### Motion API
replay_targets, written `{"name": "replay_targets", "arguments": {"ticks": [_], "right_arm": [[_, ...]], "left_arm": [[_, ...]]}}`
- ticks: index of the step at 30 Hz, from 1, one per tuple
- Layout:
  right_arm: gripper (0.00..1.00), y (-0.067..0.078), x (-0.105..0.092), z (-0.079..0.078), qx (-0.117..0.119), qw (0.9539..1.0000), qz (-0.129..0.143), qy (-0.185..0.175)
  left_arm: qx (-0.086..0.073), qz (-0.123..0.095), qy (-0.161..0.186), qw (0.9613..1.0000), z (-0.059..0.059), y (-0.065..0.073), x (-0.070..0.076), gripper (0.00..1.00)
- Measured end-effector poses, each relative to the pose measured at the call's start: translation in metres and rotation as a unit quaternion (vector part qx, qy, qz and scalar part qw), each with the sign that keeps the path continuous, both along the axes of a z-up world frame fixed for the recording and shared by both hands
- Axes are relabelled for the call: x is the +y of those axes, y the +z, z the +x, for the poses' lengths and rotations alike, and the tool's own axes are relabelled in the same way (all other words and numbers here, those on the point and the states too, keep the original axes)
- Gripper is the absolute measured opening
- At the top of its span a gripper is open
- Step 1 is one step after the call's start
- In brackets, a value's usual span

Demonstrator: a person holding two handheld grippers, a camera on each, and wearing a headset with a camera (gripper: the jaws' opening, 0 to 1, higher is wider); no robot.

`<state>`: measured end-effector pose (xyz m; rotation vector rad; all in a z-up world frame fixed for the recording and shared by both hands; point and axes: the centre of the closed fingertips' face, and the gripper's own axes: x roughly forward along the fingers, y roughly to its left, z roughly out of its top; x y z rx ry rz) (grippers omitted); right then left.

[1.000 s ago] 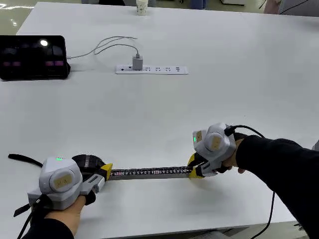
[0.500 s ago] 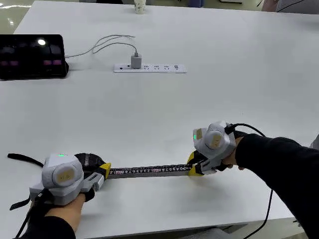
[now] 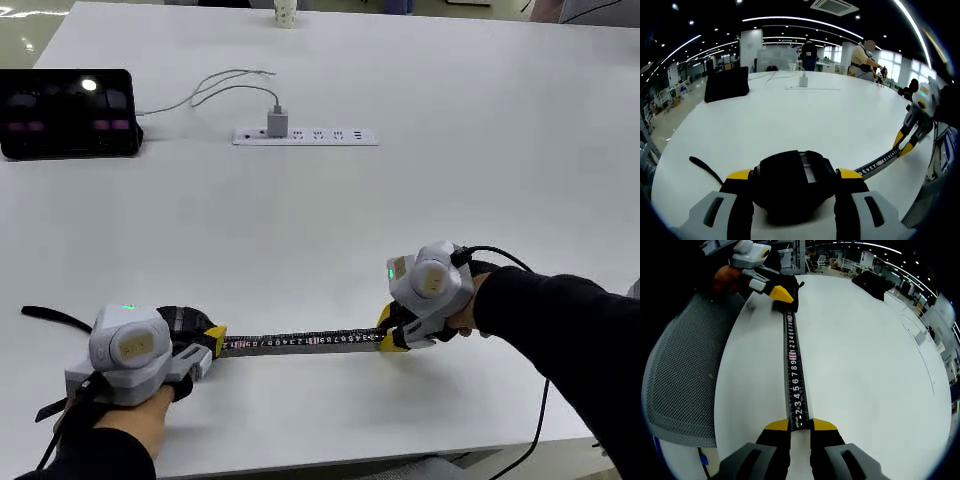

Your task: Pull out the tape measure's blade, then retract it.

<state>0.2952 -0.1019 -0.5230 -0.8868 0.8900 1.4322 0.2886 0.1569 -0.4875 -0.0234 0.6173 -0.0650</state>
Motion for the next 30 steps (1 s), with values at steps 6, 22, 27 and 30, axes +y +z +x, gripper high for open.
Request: {"name": "replay_targets", "arguments": {"ticks": [6,22,27,30], "right_arm": [[0.11,-0.0007,0.0014,-0.0004,-0.002,1.0,-0.002,0.0],[0.11,-0.0006,0.0051,0.0005,-0.002,0.9999,-0.008,-0.012],[0.11,-0.0007,0.0069,0.0003,-0.002,0.9999,-0.008,-0.013],[0.11,-0.0009,0.0085,0.0003,-0.001,0.9998,-0.01,-0.018]], "left_arm": [[0.002,0.0,0.0,1.0,-0.0001,-0.0003,0.0001,0.6],[0.001,0.003,-0.002,1.0,0.0011,-0.0006,0.0,0.6],[0.002,0.003,-0.002,1.0,0.0008,-0.0005,-0.0002,0.6],[0.003,0.002,-0.003,1.0,0.0008,-0.0006,-0.0002,0.6]]}}
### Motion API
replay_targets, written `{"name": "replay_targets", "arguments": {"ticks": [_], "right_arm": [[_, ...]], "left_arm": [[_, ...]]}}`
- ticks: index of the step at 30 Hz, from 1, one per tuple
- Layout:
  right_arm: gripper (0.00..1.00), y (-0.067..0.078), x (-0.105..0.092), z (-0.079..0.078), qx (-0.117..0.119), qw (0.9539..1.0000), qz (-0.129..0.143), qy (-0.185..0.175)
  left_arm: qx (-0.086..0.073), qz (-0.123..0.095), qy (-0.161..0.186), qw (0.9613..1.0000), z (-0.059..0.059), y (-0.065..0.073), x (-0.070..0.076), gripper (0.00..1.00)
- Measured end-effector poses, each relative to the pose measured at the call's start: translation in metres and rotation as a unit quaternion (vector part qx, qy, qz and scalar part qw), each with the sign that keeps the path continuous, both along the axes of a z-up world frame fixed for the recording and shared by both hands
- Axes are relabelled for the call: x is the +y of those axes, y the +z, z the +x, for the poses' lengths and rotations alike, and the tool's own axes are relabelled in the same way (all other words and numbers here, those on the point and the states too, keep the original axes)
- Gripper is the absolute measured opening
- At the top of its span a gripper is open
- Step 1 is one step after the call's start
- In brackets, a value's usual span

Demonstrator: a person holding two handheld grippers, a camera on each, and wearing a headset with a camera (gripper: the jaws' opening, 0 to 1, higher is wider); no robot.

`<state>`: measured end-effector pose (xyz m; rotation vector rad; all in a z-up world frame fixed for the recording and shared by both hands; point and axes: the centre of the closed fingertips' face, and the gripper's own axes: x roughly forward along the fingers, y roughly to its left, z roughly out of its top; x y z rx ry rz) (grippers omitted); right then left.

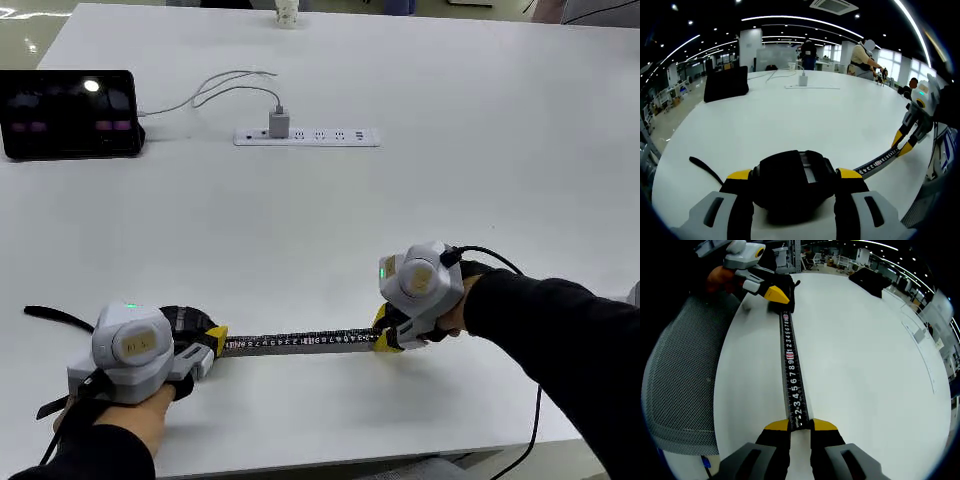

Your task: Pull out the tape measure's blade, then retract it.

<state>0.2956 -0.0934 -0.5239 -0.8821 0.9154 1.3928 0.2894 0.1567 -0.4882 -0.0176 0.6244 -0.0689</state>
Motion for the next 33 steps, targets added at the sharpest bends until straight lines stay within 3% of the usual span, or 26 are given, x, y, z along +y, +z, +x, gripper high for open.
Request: {"name": "replay_targets", "arguments": {"ticks": [33], "right_arm": [[0.11,0.001,0.017,0.0,0.001,0.9999,0.007,-0.007]], "left_arm": [[0.006,-0.002,-0.005,1.0,0.0,0.0,0.001,0.6]]}}
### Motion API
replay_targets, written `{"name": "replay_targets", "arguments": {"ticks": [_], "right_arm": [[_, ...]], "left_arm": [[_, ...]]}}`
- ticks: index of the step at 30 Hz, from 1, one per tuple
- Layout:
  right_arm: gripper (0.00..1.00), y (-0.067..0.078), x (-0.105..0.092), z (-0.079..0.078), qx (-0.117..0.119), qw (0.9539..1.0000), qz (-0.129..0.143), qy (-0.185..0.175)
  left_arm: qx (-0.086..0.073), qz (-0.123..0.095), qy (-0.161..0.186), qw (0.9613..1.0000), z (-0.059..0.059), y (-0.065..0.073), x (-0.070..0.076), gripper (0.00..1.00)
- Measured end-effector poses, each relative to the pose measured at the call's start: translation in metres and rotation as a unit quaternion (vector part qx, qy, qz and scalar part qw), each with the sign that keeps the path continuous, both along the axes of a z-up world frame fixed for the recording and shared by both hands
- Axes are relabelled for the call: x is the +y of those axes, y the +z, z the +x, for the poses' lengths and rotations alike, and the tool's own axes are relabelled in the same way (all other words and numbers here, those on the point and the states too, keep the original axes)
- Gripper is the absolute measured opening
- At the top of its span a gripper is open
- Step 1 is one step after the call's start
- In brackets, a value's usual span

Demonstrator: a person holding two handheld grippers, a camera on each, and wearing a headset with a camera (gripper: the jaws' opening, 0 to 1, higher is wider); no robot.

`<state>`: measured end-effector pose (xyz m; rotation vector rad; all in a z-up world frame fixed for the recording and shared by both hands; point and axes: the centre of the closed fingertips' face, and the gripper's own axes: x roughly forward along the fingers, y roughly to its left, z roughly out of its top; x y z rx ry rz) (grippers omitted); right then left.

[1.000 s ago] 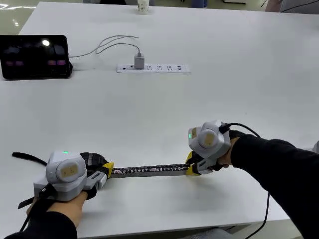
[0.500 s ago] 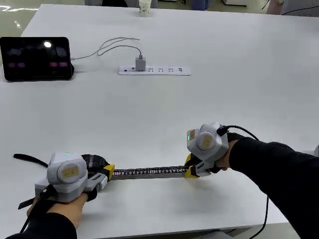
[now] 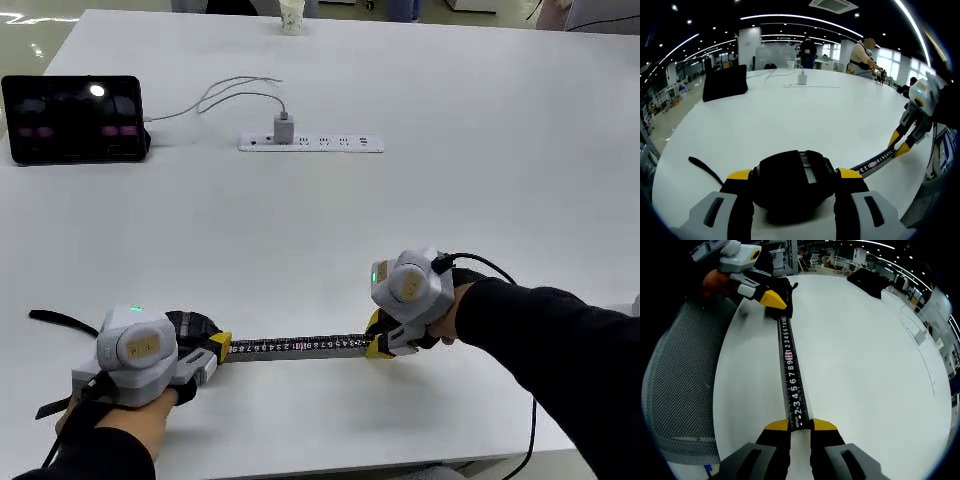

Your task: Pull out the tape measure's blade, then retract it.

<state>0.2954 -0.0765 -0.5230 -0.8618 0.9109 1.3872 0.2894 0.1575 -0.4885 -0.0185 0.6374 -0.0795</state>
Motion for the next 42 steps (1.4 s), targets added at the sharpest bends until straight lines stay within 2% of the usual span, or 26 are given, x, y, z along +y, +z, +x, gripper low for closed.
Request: {"name": "replay_targets", "arguments": {"ticks": [42], "right_arm": [[0.11,0.0,0.021,-0.002,0.002,1.0,0.008,0.0]], "left_arm": [[0.003,0.0,-0.001,1.0,-0.001,0.0,0.0,0.6]]}}
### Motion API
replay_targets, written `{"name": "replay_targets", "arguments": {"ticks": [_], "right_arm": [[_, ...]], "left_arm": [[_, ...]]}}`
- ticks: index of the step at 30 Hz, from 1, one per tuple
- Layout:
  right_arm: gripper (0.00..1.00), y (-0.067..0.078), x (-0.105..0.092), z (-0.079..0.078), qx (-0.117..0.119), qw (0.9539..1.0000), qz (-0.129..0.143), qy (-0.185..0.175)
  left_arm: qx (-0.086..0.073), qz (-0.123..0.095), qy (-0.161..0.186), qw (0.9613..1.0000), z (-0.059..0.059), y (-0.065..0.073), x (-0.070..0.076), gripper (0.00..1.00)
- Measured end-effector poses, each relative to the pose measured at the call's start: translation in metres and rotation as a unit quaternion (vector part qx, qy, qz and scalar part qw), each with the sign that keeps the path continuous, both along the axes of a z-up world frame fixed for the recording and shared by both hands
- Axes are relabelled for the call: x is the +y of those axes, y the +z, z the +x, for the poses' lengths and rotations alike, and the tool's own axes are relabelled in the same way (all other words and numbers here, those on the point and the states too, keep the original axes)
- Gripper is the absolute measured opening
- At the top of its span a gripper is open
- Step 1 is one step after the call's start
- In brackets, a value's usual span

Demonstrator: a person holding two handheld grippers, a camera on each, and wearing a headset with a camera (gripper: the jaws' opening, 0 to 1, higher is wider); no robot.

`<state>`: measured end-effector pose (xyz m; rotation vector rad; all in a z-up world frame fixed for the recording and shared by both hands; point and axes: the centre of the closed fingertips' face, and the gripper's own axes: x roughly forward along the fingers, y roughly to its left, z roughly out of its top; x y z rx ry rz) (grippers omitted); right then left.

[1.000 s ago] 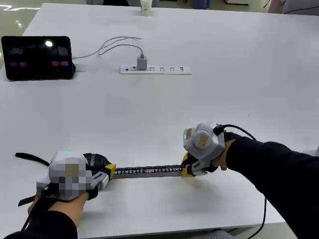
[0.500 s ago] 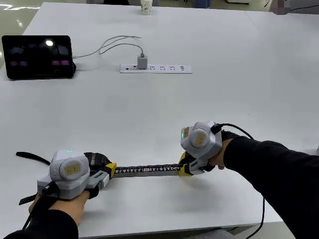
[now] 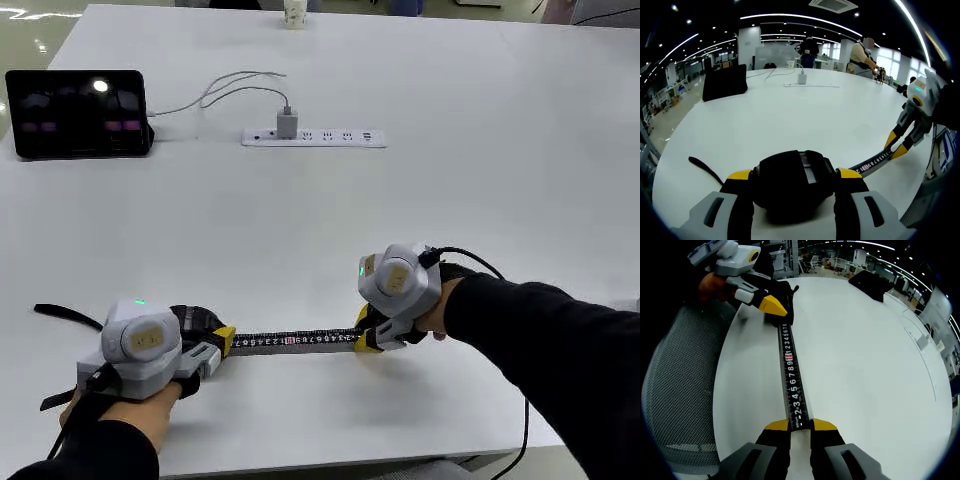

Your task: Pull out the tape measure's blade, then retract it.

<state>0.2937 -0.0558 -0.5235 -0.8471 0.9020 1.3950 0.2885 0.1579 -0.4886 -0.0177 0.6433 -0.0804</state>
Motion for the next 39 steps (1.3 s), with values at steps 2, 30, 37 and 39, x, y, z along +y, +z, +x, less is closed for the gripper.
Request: {"name": "replay_targets", "arguments": {"ticks": [2,30,37,39], "right_arm": [[0.11,0.001,0.001,0.0,-0.001,1.0,0.0,0.001],[0.11,0.0,0.013,-0.001,0.006,1.0,0.005,-0.004],[0.11,0.001,0.016,-0.001,0.008,1.0,0.005,-0.003],[0.11,0.001,0.017,-0.002,0.008,1.0,0.005,-0.003]], "left_arm": [[0.0,0.0,0.0,1.0,0.0,0.0,0.0,0.6],[0.001,0.0,-0.002,1.0,0.0,0.001,0.0,0.6],[0.002,0.0,-0.002,1.0,0.0,0.0,0.0,0.6],[0.002,0.0,-0.002,1.0,0.0,0.0,0.0,0.6]]}}
